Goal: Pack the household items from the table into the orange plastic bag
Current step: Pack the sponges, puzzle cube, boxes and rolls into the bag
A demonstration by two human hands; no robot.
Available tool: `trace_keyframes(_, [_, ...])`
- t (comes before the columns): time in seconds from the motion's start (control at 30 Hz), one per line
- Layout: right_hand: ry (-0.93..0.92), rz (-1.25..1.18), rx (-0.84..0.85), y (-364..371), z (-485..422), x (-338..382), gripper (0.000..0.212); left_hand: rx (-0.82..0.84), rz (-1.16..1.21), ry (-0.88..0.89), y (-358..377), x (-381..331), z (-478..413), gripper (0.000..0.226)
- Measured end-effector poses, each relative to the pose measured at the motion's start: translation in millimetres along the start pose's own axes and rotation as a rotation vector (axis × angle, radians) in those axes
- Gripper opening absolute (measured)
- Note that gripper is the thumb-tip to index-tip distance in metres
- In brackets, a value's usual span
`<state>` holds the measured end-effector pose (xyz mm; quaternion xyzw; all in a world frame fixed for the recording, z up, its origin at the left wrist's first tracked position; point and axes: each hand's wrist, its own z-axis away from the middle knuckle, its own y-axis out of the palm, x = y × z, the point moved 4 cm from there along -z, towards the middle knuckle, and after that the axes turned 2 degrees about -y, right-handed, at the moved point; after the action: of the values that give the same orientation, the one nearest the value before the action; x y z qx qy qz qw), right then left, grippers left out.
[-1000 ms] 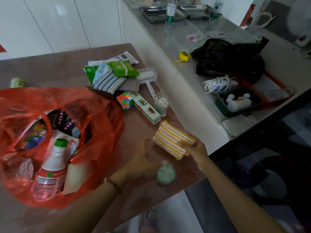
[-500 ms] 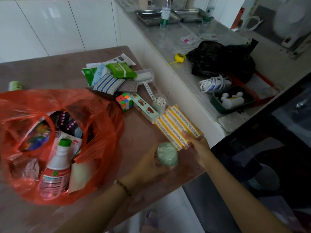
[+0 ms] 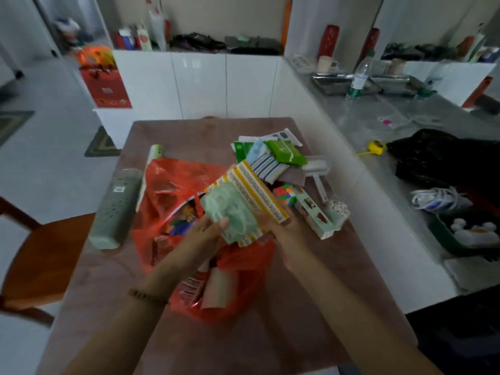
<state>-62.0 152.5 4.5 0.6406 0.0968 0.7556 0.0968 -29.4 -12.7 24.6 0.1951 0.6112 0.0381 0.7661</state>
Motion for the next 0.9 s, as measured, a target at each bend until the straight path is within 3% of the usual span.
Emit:
trace_keyframes(0.07, [0.038, -0.005, 0.091, 25.4, -1.2, -8.1, 0.063, 0.007, 0.058, -0.024, -20.0, -7.7, 7.4, 0.107])
trace_keyframes(0.17, [0.086, 0.008, 0.22, 55.1, 4.9, -16.6, 0.046, 0.012, 0.116, -0.026, -44.0, -12.5, 15.6, 0.107])
trace_keyframes(0.33, [0.162, 0.179, 0.411, 76.3, 9.7, -31.3, 0.07, -0.048, 0.166, 0.009, -64.9, -16.9, 25.6, 0.09])
trace_keyframes(0.43, [0.207, 0.329, 0.396, 73.1, 5.2, -35.7, 0.073, -0.13, 0.116, -0.018, -86.4, -15.2, 28.8, 0.099])
trace_keyframes(0.53, [0.121, 0.788, 0.378, 61.1, -5.0, -45.4, 0.068, -0.201, 0.047, -0.021, -108.5, -14.8, 31.8, 0.088])
trace_keyframes(0.6, [0.027, 1.378, 0.46, 51.5, -7.8, -60.9, 0.086, -0.219, -0.001, -0.034, -116.2, -14.7, 33.6, 0.075])
trace_keyframes(0.67, [0.024, 1.683, 0.512, 45.3, -7.3, -73.8, 0.097, -0.232, -0.023, -0.052, -121.2, -13.6, 32.8, 0.075])
trace_keyframes(0.73, [0.119, 1.628, 0.496, 42.4, -5.3, -70.2, 0.081, -0.229, -0.042, -0.054, -122.4, -15.9, 32.1, 0.077])
trace_keyframes(0.83, [0.261, 0.979, 0.356, 40.5, -4.2, -39.3, 0.071, -0.188, -0.107, -0.071, -120.2, -20.8, 28.0, 0.08])
trace_keyframes(0.9, [0.251, 0.643, 0.259, 33.8, -7.8, -3.8, 0.058, -0.145, -0.167, -0.097, -116.0, -23.2, 24.3, 0.077])
